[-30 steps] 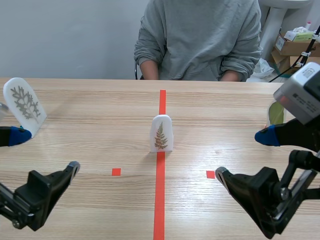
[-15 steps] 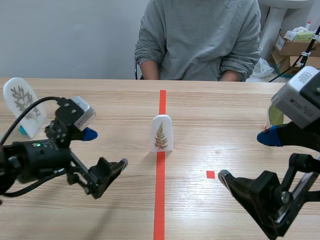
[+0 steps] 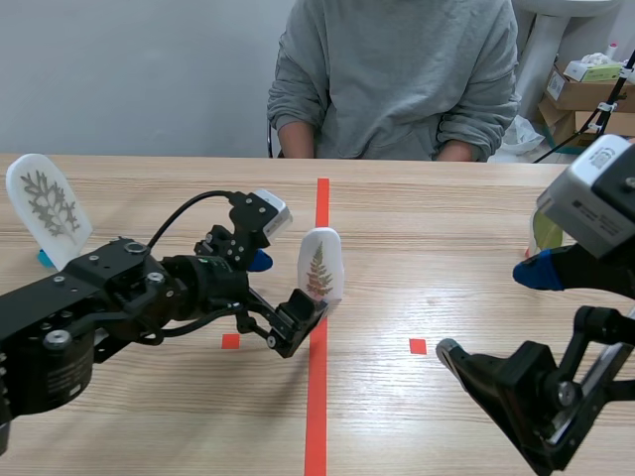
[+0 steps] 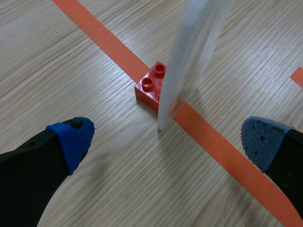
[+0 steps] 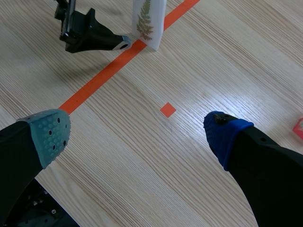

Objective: Do the leaf sorting experiment

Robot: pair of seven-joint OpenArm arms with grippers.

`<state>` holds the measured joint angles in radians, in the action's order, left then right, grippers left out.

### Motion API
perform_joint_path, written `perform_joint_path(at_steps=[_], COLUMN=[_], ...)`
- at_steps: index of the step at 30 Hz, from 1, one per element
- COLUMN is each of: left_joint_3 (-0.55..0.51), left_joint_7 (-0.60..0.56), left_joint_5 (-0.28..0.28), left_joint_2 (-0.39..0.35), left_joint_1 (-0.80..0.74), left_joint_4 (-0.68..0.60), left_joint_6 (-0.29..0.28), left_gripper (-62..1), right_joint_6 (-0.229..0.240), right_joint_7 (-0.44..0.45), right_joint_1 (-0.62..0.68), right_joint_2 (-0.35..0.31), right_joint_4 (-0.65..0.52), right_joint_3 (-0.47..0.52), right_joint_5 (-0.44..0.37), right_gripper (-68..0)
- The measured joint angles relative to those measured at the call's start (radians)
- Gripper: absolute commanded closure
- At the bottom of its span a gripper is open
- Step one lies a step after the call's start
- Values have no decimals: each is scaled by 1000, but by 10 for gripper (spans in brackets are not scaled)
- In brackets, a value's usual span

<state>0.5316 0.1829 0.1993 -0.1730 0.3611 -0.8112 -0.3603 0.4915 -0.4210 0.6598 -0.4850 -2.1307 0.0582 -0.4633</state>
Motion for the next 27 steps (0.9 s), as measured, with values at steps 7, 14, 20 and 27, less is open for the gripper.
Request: perform_joint_path(at_steps=[7, 14, 20, 27], left_joint_3=[21, 21, 21, 21], left_joint_7=[-16, -27, -27, -31], left_joint_5=[-87, -126, -146, -146], left_joint_2=[72, 96, 95, 95], left_joint_1=[53, 57, 57, 57], left_joint_4=[67, 77, 77, 77], left_joint_6=[0, 0, 0, 7], left_gripper=[-623, -623, -424, -255], right_joint_6=[0, 0, 0, 0], right_joint_7=[0, 0, 0, 0], right_joint_1=[0, 0, 0, 0], right_joint_2=[0, 0, 0, 0], right_joint_4=[0, 0, 0, 0], right_joint_3=[0, 0, 0, 0], right_joint_5=[0, 0, 0, 0], right_gripper=[-578, -578, -578, -578])
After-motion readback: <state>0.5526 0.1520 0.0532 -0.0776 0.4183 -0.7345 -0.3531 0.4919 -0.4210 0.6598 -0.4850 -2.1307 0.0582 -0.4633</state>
